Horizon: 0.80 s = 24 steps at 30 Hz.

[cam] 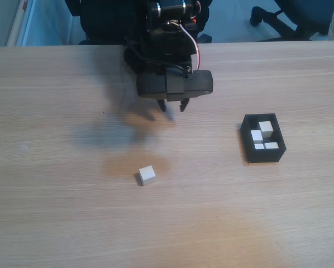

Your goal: Pick blocks and place them in the box.

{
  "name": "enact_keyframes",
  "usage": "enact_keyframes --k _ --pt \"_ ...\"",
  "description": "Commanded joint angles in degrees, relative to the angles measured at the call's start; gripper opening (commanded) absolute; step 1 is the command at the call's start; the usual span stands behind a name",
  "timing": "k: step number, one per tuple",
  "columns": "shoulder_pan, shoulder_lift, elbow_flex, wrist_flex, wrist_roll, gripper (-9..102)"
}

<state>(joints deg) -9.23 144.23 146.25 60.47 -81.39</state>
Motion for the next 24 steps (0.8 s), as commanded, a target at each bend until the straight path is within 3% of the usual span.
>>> enact_keyframes --k 1,15,24 --pt "3.43 3.52 2.37 -2.29 -7.73 10" --pt "14.50 -13.71 -0.44 -22.94 -29.27 12" --pt "18.19 -25.14 -9.32 -26.63 -32.43 23"
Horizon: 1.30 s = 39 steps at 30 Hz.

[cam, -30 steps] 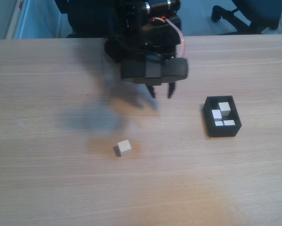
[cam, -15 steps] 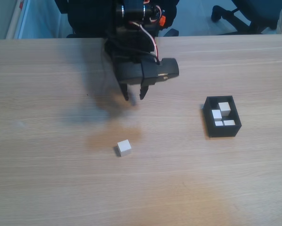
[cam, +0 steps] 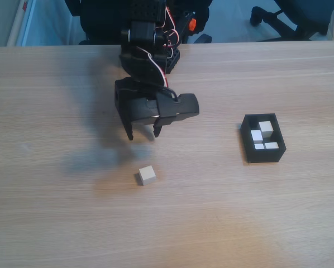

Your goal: Pick blocks and place them in the box.

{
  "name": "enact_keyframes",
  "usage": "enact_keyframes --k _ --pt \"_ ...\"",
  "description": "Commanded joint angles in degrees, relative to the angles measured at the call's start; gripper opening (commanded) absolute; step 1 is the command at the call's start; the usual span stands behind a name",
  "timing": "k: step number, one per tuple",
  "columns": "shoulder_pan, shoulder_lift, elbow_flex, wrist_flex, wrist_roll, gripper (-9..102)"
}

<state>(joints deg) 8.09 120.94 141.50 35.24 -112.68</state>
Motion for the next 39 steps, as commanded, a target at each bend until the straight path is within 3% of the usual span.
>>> enact_keyframes --k 1,39 --pt "1.23 -2.99 -5.71 -1.49 -1.67 23" --pt "-1.23 -27.95 -27.16 -8.96 4.57 22"
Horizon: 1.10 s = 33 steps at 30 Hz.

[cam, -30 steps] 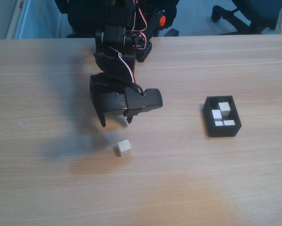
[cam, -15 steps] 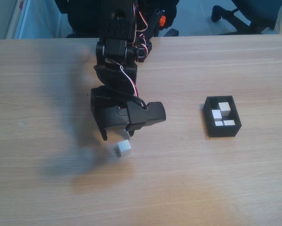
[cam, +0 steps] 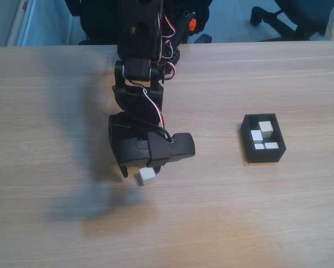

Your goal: Pick blocks and place them in the box.

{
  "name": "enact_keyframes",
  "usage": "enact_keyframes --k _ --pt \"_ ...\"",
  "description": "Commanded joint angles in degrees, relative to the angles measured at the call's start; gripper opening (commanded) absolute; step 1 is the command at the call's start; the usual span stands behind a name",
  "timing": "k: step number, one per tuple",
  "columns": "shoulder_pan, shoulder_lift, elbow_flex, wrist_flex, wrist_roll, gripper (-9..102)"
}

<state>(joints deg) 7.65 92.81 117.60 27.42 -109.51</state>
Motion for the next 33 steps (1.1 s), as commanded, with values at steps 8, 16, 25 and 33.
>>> enact_keyframes --k 8,16,25,33 --pt "-1.41 -1.05 -4.13 -0.70 2.72 19" --pt "-3.78 -0.62 -4.04 0.97 9.14 6" --pt "-6.50 2.55 -3.43 6.50 14.15 0" --pt "-12.66 12.66 -3.43 11.95 19.25 0"
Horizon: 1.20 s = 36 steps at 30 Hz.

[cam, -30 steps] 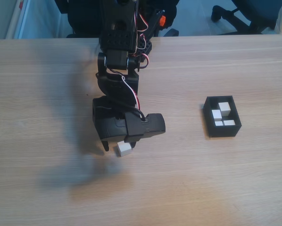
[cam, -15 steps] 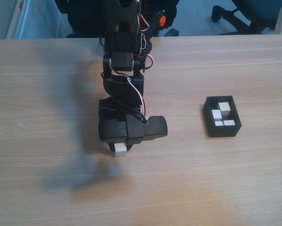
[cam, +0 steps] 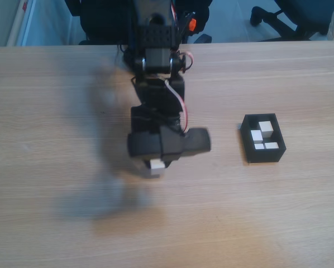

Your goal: Pick blocks and place them in the box.

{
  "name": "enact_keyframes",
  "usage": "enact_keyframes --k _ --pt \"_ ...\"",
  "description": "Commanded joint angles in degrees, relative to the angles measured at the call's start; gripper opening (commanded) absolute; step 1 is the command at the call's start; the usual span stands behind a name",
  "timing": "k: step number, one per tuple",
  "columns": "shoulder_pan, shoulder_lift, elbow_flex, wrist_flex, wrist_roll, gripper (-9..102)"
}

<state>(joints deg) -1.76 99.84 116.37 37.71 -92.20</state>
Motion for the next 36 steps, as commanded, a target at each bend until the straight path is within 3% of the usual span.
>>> enact_keyframes --k 1,12,18,24,36 --pt "-5.01 6.86 -2.72 2.90 3.34 0" --pt "-31.11 14.59 -8.53 9.05 22.94 0" --pt "-40.34 11.16 -14.68 14.77 31.99 0" --pt "-41.92 6.86 -19.07 16.61 37.18 1" --pt "-37.27 9.32 -15.82 16.17 35.68 14"
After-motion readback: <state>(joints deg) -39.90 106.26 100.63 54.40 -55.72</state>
